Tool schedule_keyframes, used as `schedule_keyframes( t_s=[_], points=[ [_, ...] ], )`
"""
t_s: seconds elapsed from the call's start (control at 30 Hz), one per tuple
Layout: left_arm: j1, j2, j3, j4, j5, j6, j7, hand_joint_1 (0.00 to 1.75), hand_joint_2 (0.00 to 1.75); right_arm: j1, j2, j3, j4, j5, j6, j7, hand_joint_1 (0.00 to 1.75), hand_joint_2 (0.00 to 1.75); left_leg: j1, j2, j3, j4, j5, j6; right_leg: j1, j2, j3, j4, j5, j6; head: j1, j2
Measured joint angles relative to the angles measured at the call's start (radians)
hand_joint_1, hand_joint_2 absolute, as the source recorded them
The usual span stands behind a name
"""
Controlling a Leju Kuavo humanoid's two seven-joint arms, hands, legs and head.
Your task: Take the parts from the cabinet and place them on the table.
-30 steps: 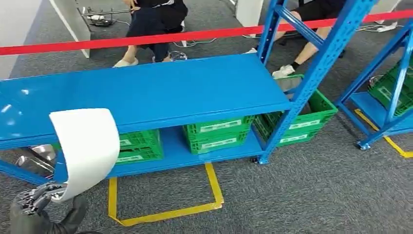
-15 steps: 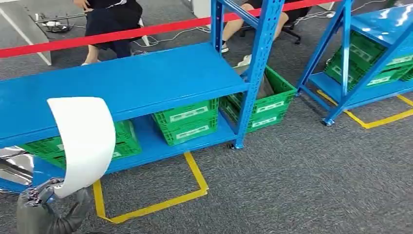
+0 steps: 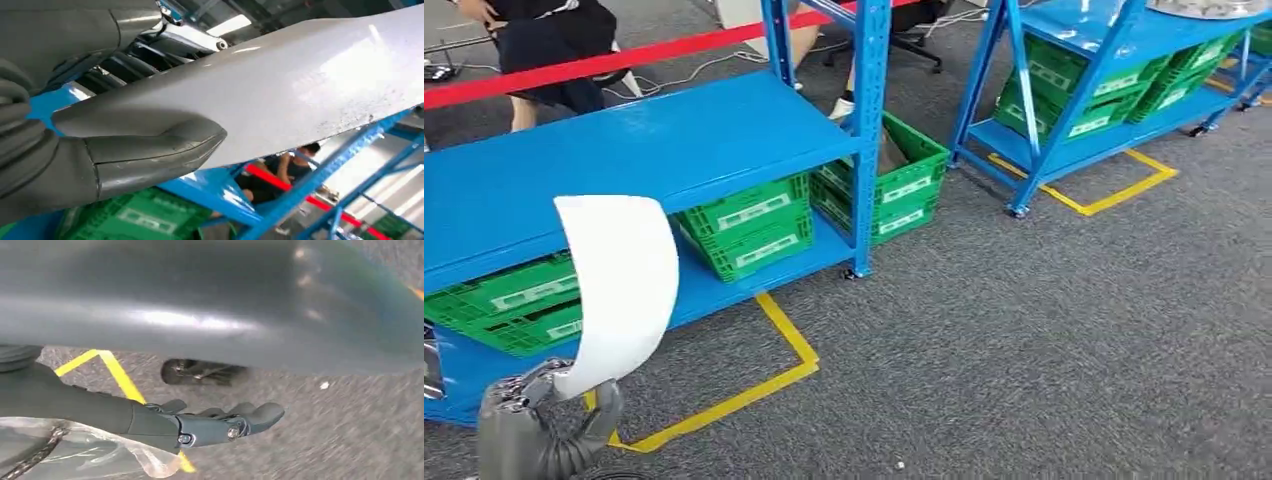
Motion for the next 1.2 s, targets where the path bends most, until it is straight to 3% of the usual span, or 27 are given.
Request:
schedule_keyframes(
  t_s=[0.03,0.13,0.17,0.2,0.23,0.3,0.33,0.37,0.4,0.47,0.5,0.53,0.63,0.67,0.7,0.73,0.8,0.83,0.87,0.9,0.97,1.0,1.03,1.07,1.13,1.17,1.2],
  points=[
    [-0.003,0.002,-0.002,0.000,0.000,0.001,0.002,1.75,1.75,-0.003,-0.008,0.001,-0.004,-0.009,-0.005,-0.007,0.00,0.00,0.000,0.013,-0.004,0.012,0.005,-0.004,0.006,-0.004,0.054,-0.097,-0.038,-0.011,0.001,0.000],
    [-0.021,0.007,-0.014,0.007,0.013,0.000,0.016,1.75,1.75,0.000,-0.013,0.015,-0.011,-0.041,-0.025,-0.019,0.00,0.00,0.006,0.042,-0.014,0.015,0.029,-0.021,0.011,0.026,0.026,-0.100,-0.037,-0.039,0.004,0.000],
    [-0.025,0.011,-0.016,0.010,0.019,0.000,0.018,1.75,1.75,0.003,-0.014,0.023,-0.013,-0.055,-0.032,-0.023,0.00,0.00,0.012,0.017,-0.022,0.027,0.009,-0.031,0.006,0.029,0.017,-0.102,-0.024,-0.053,0.004,0.000],
    [-0.026,0.011,-0.021,0.013,0.022,0.000,0.019,1.75,1.75,0.003,-0.016,0.030,-0.016,-0.068,-0.039,-0.027,0.00,0.00,0.016,-0.042,-0.028,0.052,-0.046,-0.039,0.008,0.038,0.001,-0.099,-0.014,-0.060,0.001,0.000],
    [-0.026,0.014,-0.024,0.016,0.026,0.000,0.021,1.75,1.75,0.003,-0.018,0.035,-0.018,-0.077,-0.043,-0.033,0.00,0.00,0.017,-0.069,-0.034,0.106,-0.112,-0.041,0.009,0.045,-0.014,-0.099,-0.002,-0.067,0.001,0.000],
    [-0.030,0.019,-0.028,0.024,0.032,-0.002,0.027,1.75,1.75,0.000,-0.021,0.044,-0.023,-0.095,-0.053,-0.043,0.00,0.00,0.017,-0.083,-0.051,0.243,-0.207,-0.042,0.014,0.065,-0.046,-0.097,0.024,-0.073,0.002,0.000],
    [-0.034,0.020,-0.031,0.027,0.034,-0.003,0.027,1.75,1.75,-0.001,-0.021,0.049,-0.026,-0.102,-0.057,-0.047,0.00,0.00,0.017,-0.084,-0.050,0.291,-0.216,-0.041,0.016,0.077,-0.057,-0.093,0.037,-0.073,0.002,0.000],
    [-0.038,0.021,-0.034,0.031,0.037,-0.004,0.028,1.75,1.75,-0.001,-0.023,0.055,-0.029,-0.106,-0.061,-0.049,0.00,0.00,0.016,-0.085,-0.037,0.300,-0.194,-0.039,0.017,0.088,-0.074,-0.088,0.049,-0.072,0.002,0.000],
    [-0.041,0.022,-0.035,0.034,0.039,-0.005,0.029,1.75,1.75,0.001,-0.023,0.058,-0.030,-0.111,-0.063,-0.050,0.00,0.00,0.017,-0.086,-0.008,0.271,-0.145,-0.036,0.017,0.099,-0.096,-0.080,0.062,-0.071,0.003,0.000],
    [-0.041,0.024,-0.037,0.036,0.039,-0.005,0.029,1.75,1.75,0.001,-0.025,0.063,-0.033,-0.113,-0.064,-0.051,0.00,0.00,0.017,-0.105,0.087,0.127,-0.074,-0.029,0.017,0.123,-0.132,-0.065,0.078,-0.066,0.002,0.000],
    [-0.043,0.027,-0.038,0.036,0.039,-0.005,0.029,1.75,1.75,0.002,-0.025,0.064,-0.036,-0.115,-0.064,-0.051,0.00,0.00,0.019,-0.147,0.131,0.044,-0.089,-0.024,0.017,0.131,-0.148,-0.059,0.085,-0.062,0.002,0.000],
    [-0.044,0.027,-0.040,0.037,0.039,-0.005,0.029,1.75,1.75,-0.003,-0.026,0.065,-0.037,-0.117,-0.064,-0.052,0.00,0.00,0.021,-0.166,0.156,-0.006,-0.101,-0.020,0.021,0.141,-0.159,-0.051,0.095,-0.056,0.003,0.000],
    [-0.050,0.027,-0.042,0.039,0.058,-0.009,0.027,1.75,1.75,0.001,-0.034,0.076,-0.045,-0.133,-0.074,-0.063,0.00,0.00,0.015,-0.140,0.143,-0.016,-0.106,-0.020,0.016,0.172,-0.186,-0.056,0.134,-0.032,0.003,0.000],
    [-0.053,0.027,-0.044,0.040,0.072,-0.015,0.025,1.75,1.75,0.002,-0.040,0.082,-0.046,-0.142,-0.081,-0.069,0.00,0.00,0.025,-0.122,0.129,-0.025,-0.098,-0.007,0.016,0.168,-0.200,-0.052,0.129,-0.028,0.003,0.000],
    [-0.056,0.027,-0.044,0.041,0.082,-0.020,0.024,1.75,1.75,0.004,-0.040,0.087,-0.051,-0.151,-0.086,-0.072,0.00,0.00,0.023,-0.111,0.120,-0.025,-0.091,0.001,0.018,0.126,-0.215,-0.034,0.093,-0.025,0.008,0.000],
    [-0.056,0.027,-0.044,0.042,0.087,-0.026,0.019,1.75,1.75,0.004,-0.044,0.088,-0.055,-0.158,-0.093,-0.076,0.00,0.00,0.021,-0.101,0.111,-0.025,-0.083,0.014,0.016,0.099,-0.231,0.012,0.039,-0.020,0.011,0.000],
    [-0.056,0.028,-0.044,0.043,0.100,-0.043,0.012,1.75,1.75,-0.001,-0.048,0.093,-0.066,-0.177,-0.110,-0.084,0.00,0.00,0.017,-0.074,0.092,-0.025,-0.067,0.019,0.014,0.083,-0.265,0.154,-0.059,-0.011,0.012,0.000],
    [-0.057,0.027,-0.044,0.046,0.110,-0.049,0.008,1.75,1.75,-0.001,-0.050,0.100,-0.074,-0.188,-0.117,-0.090,0.00,0.00,0.014,-0.059,0.081,-0.024,-0.058,0.021,0.013,0.082,-0.278,0.222,-0.069,-0.008,0.012,0.000],
    [-0.057,0.027,-0.045,0.048,0.115,-0.053,0.007,1.75,1.75,0.000,-0.052,0.103,-0.077,-0.193,-0.122,-0.093,0.00,0.00,0.011,-0.047,0.072,-0.023,-0.052,0.020,0.013,0.082,-0.278,0.254,-0.045,-0.007,0.012,0.000],
    [-0.057,0.026,-0.045,0.051,0.120,-0.056,0.005,1.75,1.75,0.003,-0.053,0.106,-0.082,-0.201,-0.129,-0.098,0.00,0.00,0.008,-0.033,0.061,-0.022,-0.044,0.020,0.013,0.080,-0.258,0.251,0.001,-0.009,0.013,0.000],
    [-0.059,0.026,-0.045,0.054,0.132,-0.065,-0.003,1.75,1.75,0.008,-0.056,0.111,-0.092,-0.217,-0.141,-0.105,0.00,0.00,0.000,-0.012,0.045,-0.022,-0.032,0.020,0.016,0.066,-0.163,0.133,0.058,-0.022,0.012,0.000],
    [-0.062,0.024,-0.045,0.054,0.135,-0.072,-0.004,1.75,1.75,0.008,-0.061,0.114,-0.099,-0.225,-0.148,-0.107,0.00,0.00,-0.003,-0.004,0.043,-0.022,-0.027,0.019,0.021,0.041,-0.087,0.030,0.053,-0.032,0.012,0.000],
    [-0.064,0.022,-0.045,0.054,0.134,-0.077,-0.004,1.75,1.75,0.006,-0.067,0.116,-0.107,-0.231,-0.154,-0.110,0.00,0.00,-0.007,0.006,0.042,-0.019,-0.025,0.016,0.032,0.000,-0.019,-0.062,0.015,-0.042,0.012,0.000],
    [-0.066,0.020,-0.045,0.055,0.135,-0.079,-0.006,1.75,1.75,0.004,-0.072,0.119,-0.114,-0.235,-0.156,-0.114,0.00,0.00,-0.008,0.019,0.042,-0.018,-0.021,0.010,0.034,-0.003,0.007,-0.103,0.006,-0.045,0.011,0.000],
    [-0.071,0.018,-0.046,0.057,0.135,-0.082,-0.010,1.75,1.75,0.006,-0.080,0.123,-0.121,-0.243,-0.162,-0.121,0.00,0.00,-0.004,0.042,0.041,-0.019,-0.013,0.000,0.038,0.018,-0.011,-0.111,0.002,-0.055,0.014,0.000],
    [-0.075,0.018,-0.046,0.057,0.135,-0.083,-0.010,1.75,1.75,0.010,-0.083,0.129,-0.127,-0.249,-0.166,-0.122,0.00,0.00,-0.005,0.052,0.042,-0.019,-0.013,-0.004,0.035,0.028,-0.013,-0.120,0.010,-0.068,0.014,0.000],
    [-0.079,0.018,-0.046,0.057,0.135,-0.085,-0.010,1.75,1.75,0.014,-0.084,0.132,-0.130,-0.254,-0.167,-0.124,0.00,0.00,-0.002,0.008,0.038,-0.004,-0.024,-0.013,0.027,0.033,-0.012,-0.129,0.020,-0.073,0.014,0.000]
  ],
)
